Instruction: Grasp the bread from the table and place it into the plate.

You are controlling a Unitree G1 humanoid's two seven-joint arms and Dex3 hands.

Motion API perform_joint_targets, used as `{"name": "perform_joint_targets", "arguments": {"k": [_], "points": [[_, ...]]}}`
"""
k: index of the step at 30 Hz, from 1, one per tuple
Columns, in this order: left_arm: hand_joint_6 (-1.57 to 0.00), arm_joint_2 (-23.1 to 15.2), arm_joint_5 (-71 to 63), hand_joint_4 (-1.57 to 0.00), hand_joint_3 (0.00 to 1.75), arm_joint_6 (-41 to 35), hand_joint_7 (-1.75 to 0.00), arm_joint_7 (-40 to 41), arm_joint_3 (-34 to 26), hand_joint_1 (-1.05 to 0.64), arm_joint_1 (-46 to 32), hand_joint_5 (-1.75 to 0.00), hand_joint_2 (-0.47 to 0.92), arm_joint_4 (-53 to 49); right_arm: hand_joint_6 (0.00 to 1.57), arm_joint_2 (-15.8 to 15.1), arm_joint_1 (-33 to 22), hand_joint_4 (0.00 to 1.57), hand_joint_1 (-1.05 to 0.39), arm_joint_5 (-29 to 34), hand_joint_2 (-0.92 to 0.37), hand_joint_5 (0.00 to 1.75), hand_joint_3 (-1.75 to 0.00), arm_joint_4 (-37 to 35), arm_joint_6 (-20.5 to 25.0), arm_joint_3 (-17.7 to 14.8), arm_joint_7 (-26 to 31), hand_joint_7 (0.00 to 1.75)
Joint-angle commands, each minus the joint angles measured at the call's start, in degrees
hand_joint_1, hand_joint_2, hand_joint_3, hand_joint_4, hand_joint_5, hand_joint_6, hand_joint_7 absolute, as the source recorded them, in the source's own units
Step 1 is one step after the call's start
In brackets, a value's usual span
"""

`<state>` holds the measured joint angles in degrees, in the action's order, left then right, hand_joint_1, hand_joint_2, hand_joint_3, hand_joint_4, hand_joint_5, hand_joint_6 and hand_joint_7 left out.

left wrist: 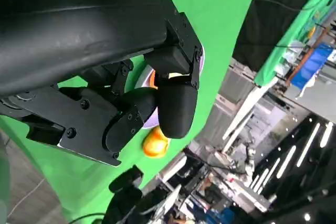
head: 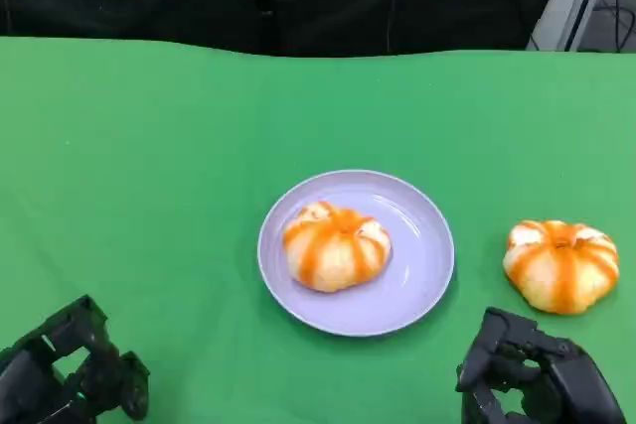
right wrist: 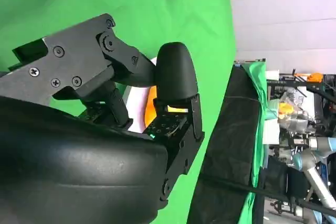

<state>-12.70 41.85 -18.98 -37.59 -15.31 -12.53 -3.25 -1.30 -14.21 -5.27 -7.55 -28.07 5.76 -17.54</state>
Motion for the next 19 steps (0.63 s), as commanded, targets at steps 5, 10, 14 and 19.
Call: {"name": "perform_joint_targets", "arguments": {"k": [5,10,14,19], "points": [[-0.72,0.51,-2.56,-0.8,1.15,-0.64,-1.72,2.45,0.64,-0.1,0.34,-1.75,0.63,2.1,0.71,-0.69,-0.28,0.77,-0.13,0.07,-0.67,1.75,-1.03,0.5,-0.63,0.03,0.07,1.53],[-0.72,0.6,-2.8,-0.81,1.16,-0.64,-1.72,1.92,0.37,-0.1,0.62,-1.75,0.64,1.7,0.7,-0.62,-0.23,0.76,-0.13,-0.04,-0.67,1.75,-1.02,0.19,-1.08,0.11,0.01,1.54],[-0.72,0.57,-3.14,-0.8,1.15,-0.9,-1.7,2.47,0.43,-0.09,0.44,-1.75,0.64,2.33,0.71,-0.5,-0.49,0.77,-0.13,-0.02,-0.67,1.75,-1.02,0.66,-0.6,0.16,0.33,1.54],[-0.73,0.66,-3.12,-0.8,1.16,-1.05,-1.7,1.97,0.31,-0.09,0.83,-1.75,0.65,1.72,0.72,-0.54,-0.56,0.77,-0.13,-0.31,-0.67,1.75,-1.02,0.89,-0.25,0.13,0.24,1.52]]}}
